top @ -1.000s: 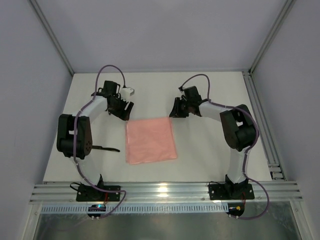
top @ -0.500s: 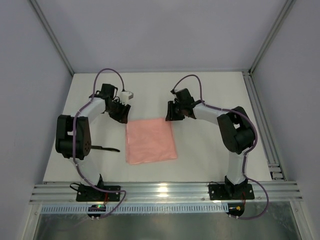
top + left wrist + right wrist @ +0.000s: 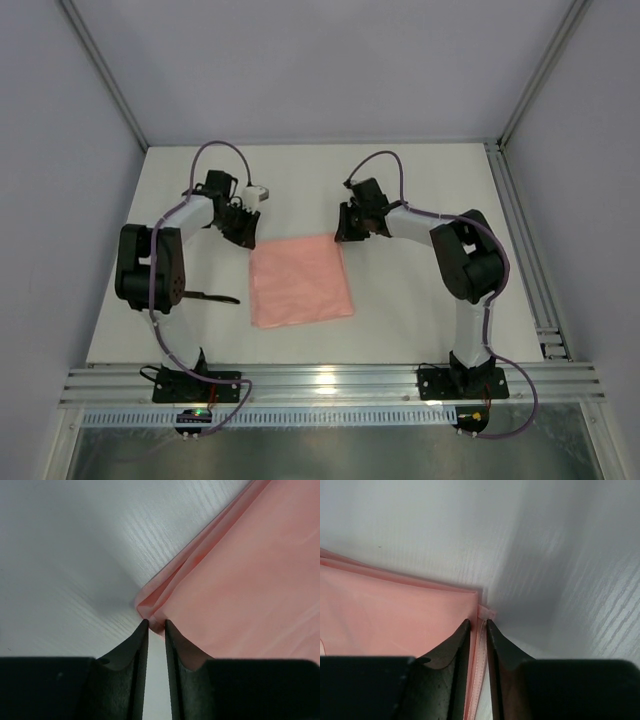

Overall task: Fold the napkin into a case and place the utensils inside
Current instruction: Smooth out the lower triangle-folded napkin at the center of the board.

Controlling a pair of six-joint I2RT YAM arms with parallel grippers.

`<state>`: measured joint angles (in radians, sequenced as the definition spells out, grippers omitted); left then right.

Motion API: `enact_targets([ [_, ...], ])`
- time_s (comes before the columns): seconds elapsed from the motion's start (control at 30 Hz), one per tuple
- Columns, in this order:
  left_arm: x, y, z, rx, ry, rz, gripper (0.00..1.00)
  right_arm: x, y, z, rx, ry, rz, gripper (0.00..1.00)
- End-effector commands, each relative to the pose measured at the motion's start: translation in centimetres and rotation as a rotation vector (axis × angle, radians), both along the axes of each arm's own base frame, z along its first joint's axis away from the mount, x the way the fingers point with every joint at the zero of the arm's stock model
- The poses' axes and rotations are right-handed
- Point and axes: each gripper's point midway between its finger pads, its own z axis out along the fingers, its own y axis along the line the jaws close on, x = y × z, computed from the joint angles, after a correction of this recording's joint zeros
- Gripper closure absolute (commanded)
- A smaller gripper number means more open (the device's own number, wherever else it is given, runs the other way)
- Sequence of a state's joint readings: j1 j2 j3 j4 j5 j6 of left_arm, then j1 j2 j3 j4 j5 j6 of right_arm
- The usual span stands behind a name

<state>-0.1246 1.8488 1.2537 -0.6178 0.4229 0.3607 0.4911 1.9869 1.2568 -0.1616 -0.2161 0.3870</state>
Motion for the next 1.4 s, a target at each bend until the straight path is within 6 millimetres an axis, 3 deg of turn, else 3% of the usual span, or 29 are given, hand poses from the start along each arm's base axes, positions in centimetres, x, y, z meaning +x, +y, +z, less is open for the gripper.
enact_targets([
  [0.0,1.1,-0.7,0.3,-0.019,-0.016,-0.006,0.80,0.8,1.0,0.0,0.027,-0.009,0.005,0.79],
  [0.2,1.5,-1.3,-0.4,0.007,-0.007,-0.039,1.00,1.7,1.6,0.5,0.051,-0.044,0.028,0.93],
  [0.47,3.1,-1.0,-0.6,0.054,-0.045,-0.027,1.00,1.7,1.0,3.6,0.044,-0.125,0.042,0.96],
  [0.63,4.4,0.0,-0.6,0.115,-0.080,0.033,1.00,1.2,0.4,3.5,0.034,-0.121,0.038,0.96],
  [0.73,4.5,0.0,-0.5,0.110,-0.082,0.038,0.95,1.1,0.0,3.1,0.018,-0.110,0.039,0.94],
  [0.8,4.3,0.0,-0.3,0.110,-0.086,0.038,0.86,0.9,-0.3,3.2,0.007,-0.107,0.041,0.85],
  [0.83,4.3,0.0,-0.1,0.108,-0.088,0.039,0.79,1.0,-0.3,3.5,0.005,-0.115,0.045,0.78],
  [0.87,4.3,0.0,0.3,0.106,-0.097,0.040,0.66,0.8,-0.3,3.7,0.003,-0.116,0.053,0.71],
  [0.9,4.3,0.0,0.5,0.104,-0.102,0.043,0.63,0.7,-0.4,3.9,-0.002,-0.117,0.059,0.68],
  [1.03,4.2,-0.1,3.5,0.088,-0.161,0.049,0.54,0.2,-1.1,6.6,0.000,-0.166,0.055,0.59],
  [1.17,2.5,0.1,7.4,0.083,-0.233,-0.003,0.45,-1.5,-1.4,8.5,0.017,-0.184,0.068,0.57],
  [1.3,-1.5,-0.4,11.2,0.044,-0.315,-0.141,0.40,-4.1,-1.0,9.5,0.060,-0.180,0.099,0.57],
  [1.37,-5.0,-0.6,10.0,0.083,-0.266,-0.245,0.40,-5.6,-0.4,9.7,0.113,-0.160,0.117,0.57],
])
